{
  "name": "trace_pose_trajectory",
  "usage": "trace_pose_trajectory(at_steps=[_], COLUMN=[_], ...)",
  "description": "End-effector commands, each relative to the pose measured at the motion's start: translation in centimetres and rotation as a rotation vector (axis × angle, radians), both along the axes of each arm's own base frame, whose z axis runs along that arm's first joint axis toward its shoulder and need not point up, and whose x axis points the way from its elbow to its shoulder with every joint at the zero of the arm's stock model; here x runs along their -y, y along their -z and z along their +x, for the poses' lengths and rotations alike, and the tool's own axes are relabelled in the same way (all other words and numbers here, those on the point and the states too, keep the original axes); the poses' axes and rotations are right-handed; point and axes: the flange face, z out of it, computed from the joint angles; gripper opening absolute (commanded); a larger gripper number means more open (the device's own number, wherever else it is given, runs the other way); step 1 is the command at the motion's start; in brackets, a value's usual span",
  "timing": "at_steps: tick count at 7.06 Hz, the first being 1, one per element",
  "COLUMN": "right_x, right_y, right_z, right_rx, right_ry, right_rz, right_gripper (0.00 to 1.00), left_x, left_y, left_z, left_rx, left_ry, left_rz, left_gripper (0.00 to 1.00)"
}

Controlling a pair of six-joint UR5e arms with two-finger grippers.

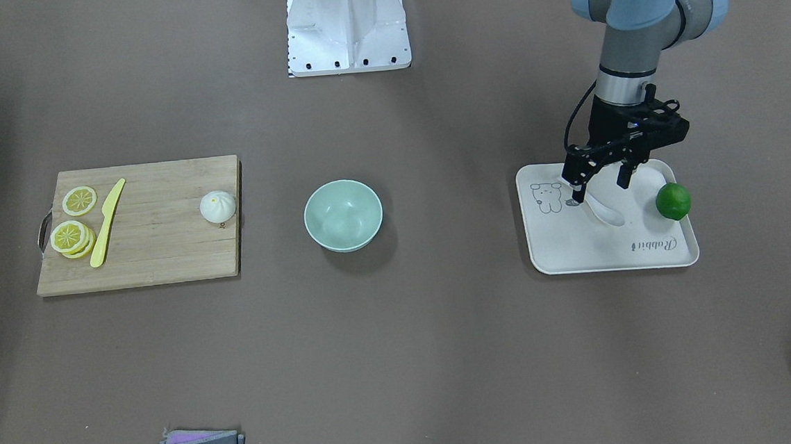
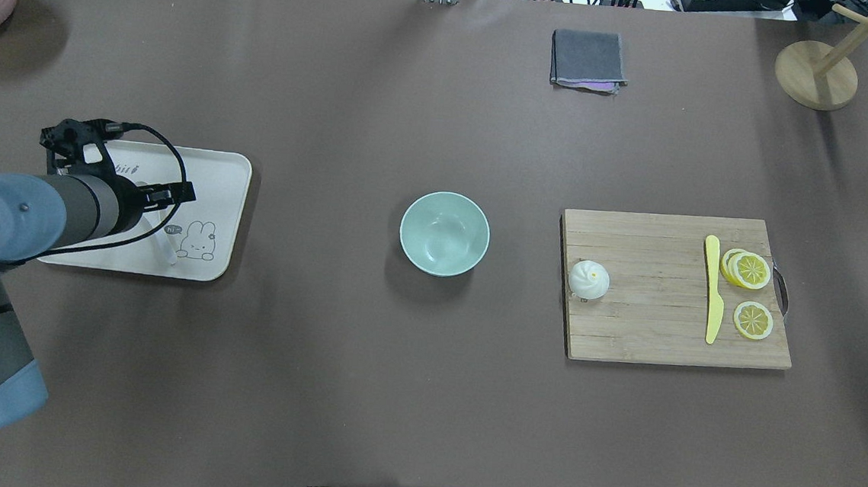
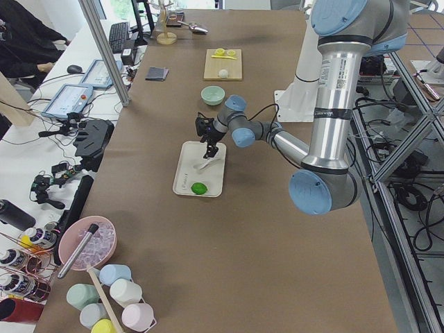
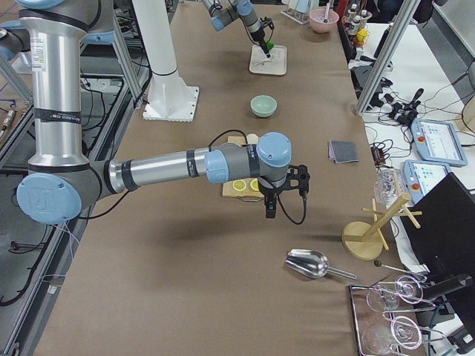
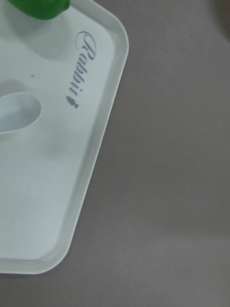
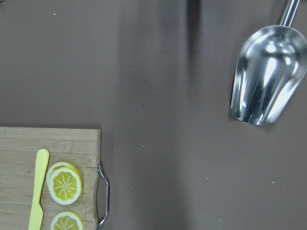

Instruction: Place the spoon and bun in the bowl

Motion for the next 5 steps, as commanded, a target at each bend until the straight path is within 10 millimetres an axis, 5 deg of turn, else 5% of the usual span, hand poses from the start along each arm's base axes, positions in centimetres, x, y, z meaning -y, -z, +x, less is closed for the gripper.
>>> trace_pose_trajectory(at_steps=[1,2,3,5], right_x=[0.1,0.1,0.2,0.3], right_y=[0.3,0.3,0.5,0.6], right_z=[-0.3,-0.3,-0.4,-0.4], right_rx=[0.0,0.0,0.0,0.0], right_ry=[-0.001,-0.004,-0.003,-0.003], right_rz=[-0.002,-0.006,-0.003,-0.001], right_gripper=[1.0,1.0,1.0,1.0], left_x=[-1.3,-1.5,-1.5,-1.6], left_y=[-1.8,-2.4,-2.4,-3.4], left_z=[2.4,2.1,2.0,1.9], left_rx=[0.041,0.049,0.047,0.06], left_ry=[-0.015,-0.014,-0.013,-0.012], left_rz=[0.004,-0.002,-0.002,-0.016], left_gripper=[0.97,0.97,0.87,0.43])
